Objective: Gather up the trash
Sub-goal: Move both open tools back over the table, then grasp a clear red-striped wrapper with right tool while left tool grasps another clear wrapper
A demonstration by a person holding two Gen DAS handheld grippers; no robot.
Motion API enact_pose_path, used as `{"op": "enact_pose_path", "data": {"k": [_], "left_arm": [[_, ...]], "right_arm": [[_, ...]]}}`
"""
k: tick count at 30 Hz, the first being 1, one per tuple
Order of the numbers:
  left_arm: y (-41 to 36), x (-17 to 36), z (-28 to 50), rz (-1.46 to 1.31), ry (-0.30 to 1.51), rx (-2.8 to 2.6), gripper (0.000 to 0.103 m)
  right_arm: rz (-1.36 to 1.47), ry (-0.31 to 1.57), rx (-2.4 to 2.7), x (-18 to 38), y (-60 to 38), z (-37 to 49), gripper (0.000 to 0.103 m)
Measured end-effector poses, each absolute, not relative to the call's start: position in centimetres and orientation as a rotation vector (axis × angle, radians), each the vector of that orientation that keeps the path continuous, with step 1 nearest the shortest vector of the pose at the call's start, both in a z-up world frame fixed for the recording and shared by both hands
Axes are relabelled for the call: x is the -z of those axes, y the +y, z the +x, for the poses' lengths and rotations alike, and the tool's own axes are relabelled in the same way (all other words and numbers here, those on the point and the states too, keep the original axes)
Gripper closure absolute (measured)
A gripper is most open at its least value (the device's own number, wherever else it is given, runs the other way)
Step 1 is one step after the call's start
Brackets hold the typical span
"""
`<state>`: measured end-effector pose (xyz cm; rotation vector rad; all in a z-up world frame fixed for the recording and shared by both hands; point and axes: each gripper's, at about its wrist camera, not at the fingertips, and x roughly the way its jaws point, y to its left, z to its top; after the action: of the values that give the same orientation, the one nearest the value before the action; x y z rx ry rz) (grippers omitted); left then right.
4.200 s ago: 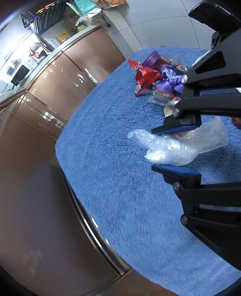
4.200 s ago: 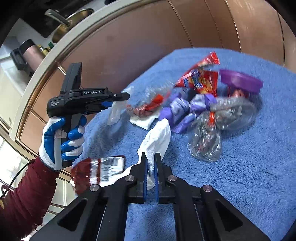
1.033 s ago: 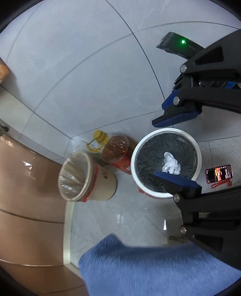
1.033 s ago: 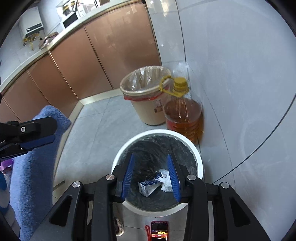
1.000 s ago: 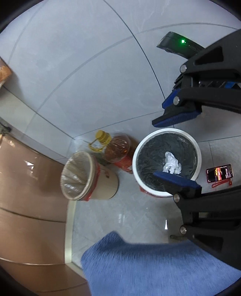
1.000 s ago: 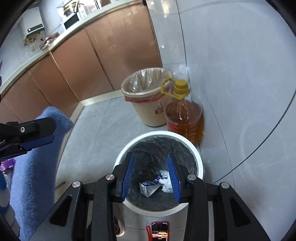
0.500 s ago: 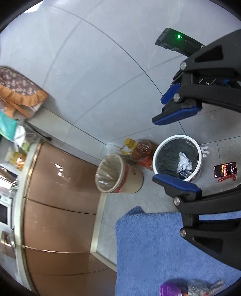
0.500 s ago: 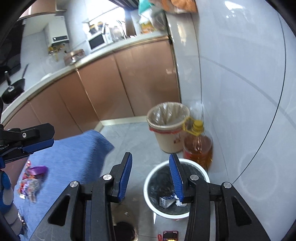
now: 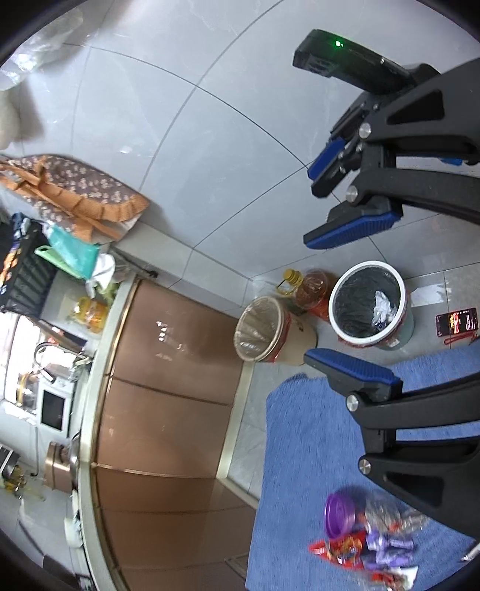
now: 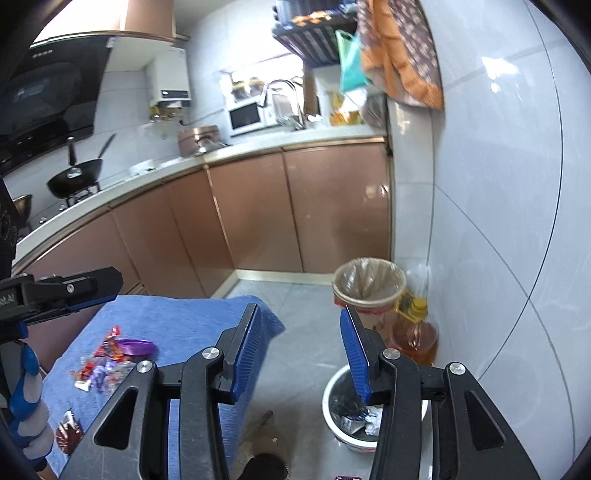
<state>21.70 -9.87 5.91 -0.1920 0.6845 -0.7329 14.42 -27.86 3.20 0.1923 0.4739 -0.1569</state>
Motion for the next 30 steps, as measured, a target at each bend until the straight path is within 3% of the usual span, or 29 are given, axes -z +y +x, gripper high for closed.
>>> {"op": "enact_pose_path", "data": {"k": [20,30], "left_arm": [[8.1,-10.9,16.5,-0.166,0.51,0.504,0.049],[15.4,-8.7,17.2,-0.159,0.533,0.393,0.049]], "right_arm": [[0.088,0.337,-0.04,-10.3,-19.0,10.4,0.057],[0.092,0.363,-0.137,-9.5,-16.2,11.8,0.054]]}}
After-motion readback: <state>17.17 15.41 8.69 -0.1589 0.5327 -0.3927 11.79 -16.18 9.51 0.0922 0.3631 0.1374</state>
